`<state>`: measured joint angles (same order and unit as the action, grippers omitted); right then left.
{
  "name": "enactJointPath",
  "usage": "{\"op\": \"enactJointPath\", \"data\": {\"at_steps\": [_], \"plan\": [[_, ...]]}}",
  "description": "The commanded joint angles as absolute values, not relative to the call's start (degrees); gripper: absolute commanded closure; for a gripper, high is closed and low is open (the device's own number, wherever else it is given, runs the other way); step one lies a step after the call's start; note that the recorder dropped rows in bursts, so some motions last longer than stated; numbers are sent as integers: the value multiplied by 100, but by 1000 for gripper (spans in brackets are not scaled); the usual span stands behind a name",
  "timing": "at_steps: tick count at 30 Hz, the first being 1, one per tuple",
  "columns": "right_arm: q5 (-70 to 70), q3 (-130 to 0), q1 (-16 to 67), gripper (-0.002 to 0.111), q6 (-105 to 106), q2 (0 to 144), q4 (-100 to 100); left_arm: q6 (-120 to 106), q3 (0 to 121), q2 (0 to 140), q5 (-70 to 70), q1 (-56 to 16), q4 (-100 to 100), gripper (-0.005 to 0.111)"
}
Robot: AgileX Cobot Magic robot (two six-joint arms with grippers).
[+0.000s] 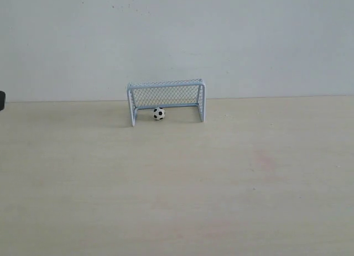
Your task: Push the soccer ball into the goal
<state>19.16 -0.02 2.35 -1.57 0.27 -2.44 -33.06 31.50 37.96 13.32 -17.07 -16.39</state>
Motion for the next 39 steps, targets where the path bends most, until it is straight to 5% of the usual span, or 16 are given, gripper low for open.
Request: {"op": "enactJointPath", "data": {"at_steps": [1, 12, 24, 39], "plan": [[1890, 0, 227, 108, -131, 0, -250, -3232, 3110, 3416, 1302, -1721, -1718, 102], [1890, 0, 227, 108, -131, 0, -250, -3258, 3110, 2667, 1330, -1643, -1718, 102], [1890, 0, 227, 108, -131, 0, -250, -2779, 2971, 998, 1958, -544, -1718, 102], [1890, 0, 227, 108, -131, 0, -250, -730, 2639, 800, 2563, -528, -1682, 102]]}}
